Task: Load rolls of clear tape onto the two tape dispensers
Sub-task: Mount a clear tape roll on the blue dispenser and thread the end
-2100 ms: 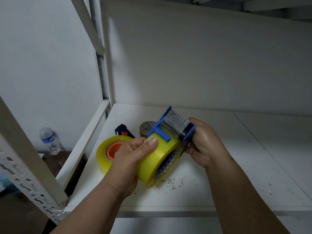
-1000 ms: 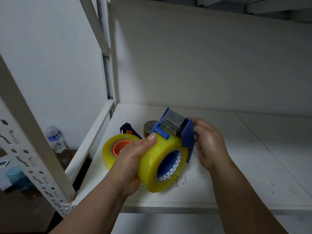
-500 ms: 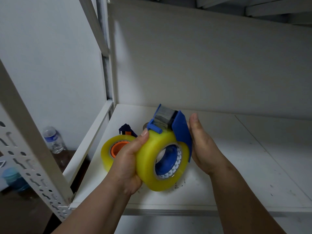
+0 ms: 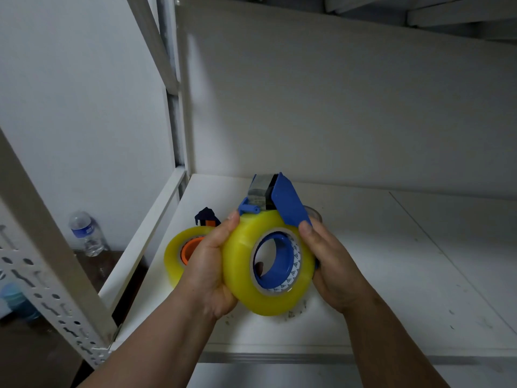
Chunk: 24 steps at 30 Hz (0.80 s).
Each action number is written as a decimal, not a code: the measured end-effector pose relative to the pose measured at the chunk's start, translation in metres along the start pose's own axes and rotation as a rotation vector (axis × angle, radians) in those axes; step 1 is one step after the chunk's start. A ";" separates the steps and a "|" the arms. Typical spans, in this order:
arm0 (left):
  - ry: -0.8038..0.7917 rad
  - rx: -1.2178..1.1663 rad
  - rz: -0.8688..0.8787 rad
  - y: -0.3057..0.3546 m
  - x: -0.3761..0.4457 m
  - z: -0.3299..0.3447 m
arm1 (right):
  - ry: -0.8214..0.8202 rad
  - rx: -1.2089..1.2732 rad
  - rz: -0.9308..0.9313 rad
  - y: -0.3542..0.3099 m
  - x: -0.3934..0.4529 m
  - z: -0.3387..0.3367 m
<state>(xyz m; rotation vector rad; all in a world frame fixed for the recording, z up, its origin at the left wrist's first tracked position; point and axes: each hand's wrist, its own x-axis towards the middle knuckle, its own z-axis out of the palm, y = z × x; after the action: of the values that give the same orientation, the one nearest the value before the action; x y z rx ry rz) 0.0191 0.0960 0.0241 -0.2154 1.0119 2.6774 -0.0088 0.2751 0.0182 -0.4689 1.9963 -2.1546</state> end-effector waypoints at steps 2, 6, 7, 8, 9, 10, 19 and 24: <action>-0.003 0.012 -0.013 0.000 0.002 0.001 | -0.004 0.027 0.010 0.001 0.000 0.000; 0.046 0.050 -0.030 0.000 0.002 0.009 | 0.028 -0.061 0.030 0.003 0.001 -0.002; 0.059 0.058 -0.025 0.000 0.002 0.010 | 0.049 -0.099 0.032 0.003 0.002 -0.002; 0.068 0.065 -0.016 0.000 0.003 0.011 | 0.075 -0.138 0.032 0.003 0.002 -0.001; 0.074 0.070 -0.007 0.001 0.005 0.013 | 0.106 -0.181 0.028 0.003 0.003 0.000; 0.079 0.074 -0.003 0.001 0.006 0.013 | 0.137 -0.231 0.022 0.003 0.003 0.002; 0.162 0.248 0.030 -0.002 0.005 0.006 | 0.296 -0.517 0.107 0.007 0.002 0.001; 0.171 0.363 -0.009 -0.007 0.002 0.008 | 0.323 -0.576 0.158 0.012 0.001 -0.002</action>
<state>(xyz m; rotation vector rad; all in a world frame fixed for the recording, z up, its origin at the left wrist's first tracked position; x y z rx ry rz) 0.0194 0.1070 0.0254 -0.3758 1.5187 2.4419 -0.0113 0.2758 0.0068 -0.0176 2.7288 -1.6184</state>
